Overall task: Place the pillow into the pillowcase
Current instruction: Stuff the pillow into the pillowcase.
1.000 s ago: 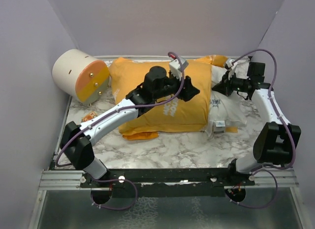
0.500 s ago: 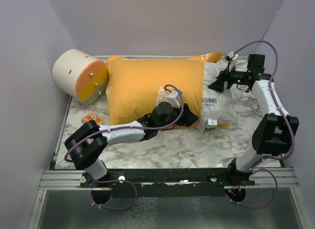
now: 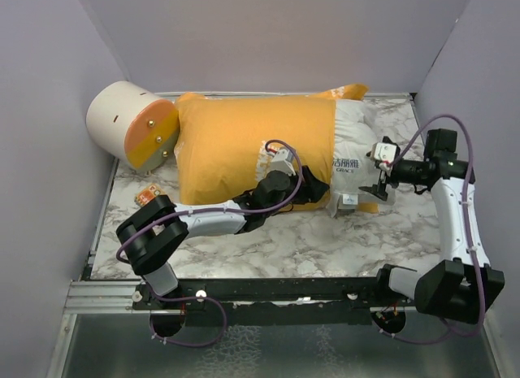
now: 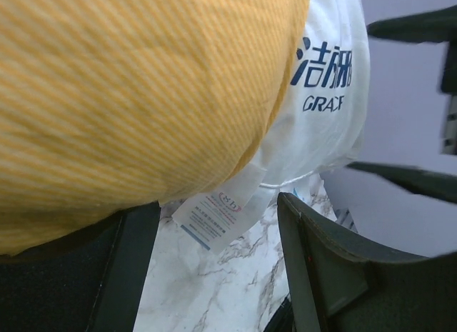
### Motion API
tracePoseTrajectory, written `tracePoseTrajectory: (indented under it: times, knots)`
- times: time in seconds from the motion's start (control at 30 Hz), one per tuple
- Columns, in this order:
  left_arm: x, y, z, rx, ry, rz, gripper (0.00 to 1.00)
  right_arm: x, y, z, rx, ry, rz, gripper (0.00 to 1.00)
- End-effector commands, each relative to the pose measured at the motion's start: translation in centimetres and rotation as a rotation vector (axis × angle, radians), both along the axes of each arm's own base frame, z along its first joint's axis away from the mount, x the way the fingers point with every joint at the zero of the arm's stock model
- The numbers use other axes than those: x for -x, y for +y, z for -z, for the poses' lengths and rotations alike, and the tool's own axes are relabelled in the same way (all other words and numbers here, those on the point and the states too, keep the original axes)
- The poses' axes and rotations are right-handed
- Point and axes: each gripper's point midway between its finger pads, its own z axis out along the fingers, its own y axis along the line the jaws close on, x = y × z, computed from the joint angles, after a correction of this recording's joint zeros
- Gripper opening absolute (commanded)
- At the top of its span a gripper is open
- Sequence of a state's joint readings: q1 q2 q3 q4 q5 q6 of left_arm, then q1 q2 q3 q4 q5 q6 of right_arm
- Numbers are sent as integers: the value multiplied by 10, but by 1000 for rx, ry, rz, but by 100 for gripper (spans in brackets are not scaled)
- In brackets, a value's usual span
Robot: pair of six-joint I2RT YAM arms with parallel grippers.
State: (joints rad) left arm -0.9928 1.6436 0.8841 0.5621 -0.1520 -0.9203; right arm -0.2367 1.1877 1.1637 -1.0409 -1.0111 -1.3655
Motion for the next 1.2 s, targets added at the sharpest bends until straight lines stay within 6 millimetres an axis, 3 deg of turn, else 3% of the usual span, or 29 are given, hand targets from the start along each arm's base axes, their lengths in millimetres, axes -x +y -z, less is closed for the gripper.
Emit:
tracePoseTrajectory:
  times: [0.0,0.2,0.3,0.33,0.4,0.47,0.57,0.7,0.77,0.8,0.83,1.0,1.17]
  knots:
    - [-11,-3,-4,-32,-37,-34,69,-24,-3,28,126,-250,-130,100]
    - [-15,0,12,-93,-46,-44,69,-74,-13,58,157,-241,-71,99]
    - [-17,-1,8,-97,-67,-35,69,-85,-6,80,137,-187,-38,88]
    - [-16,-2,7,-92,-74,-22,68,-85,-3,86,111,-147,-33,79]
    - [-11,-6,3,-81,-96,18,68,-81,6,94,30,-44,-32,48]
    - [-4,-10,-2,-66,-115,59,68,-71,16,97,-45,46,-48,25]
    - [5,-9,-3,-51,-120,64,68,-50,31,92,-162,161,-60,1]
    - [6,-10,3,-21,-101,24,69,-11,52,71,-283,304,-93,1]
    - [5,-13,3,-21,-98,26,70,1,52,62,-284,323,-70,1]
    - [3,-17,16,-48,-83,30,70,5,51,61,-269,322,-48,1]
    - [1,-21,17,-61,-85,34,70,8,48,59,-256,321,-21,1]
    - [-13,-45,14,-168,-126,77,67,22,38,67,-193,340,78,1]
    - [-24,-52,16,-291,-149,92,54,31,31,75,-156,372,127,1]
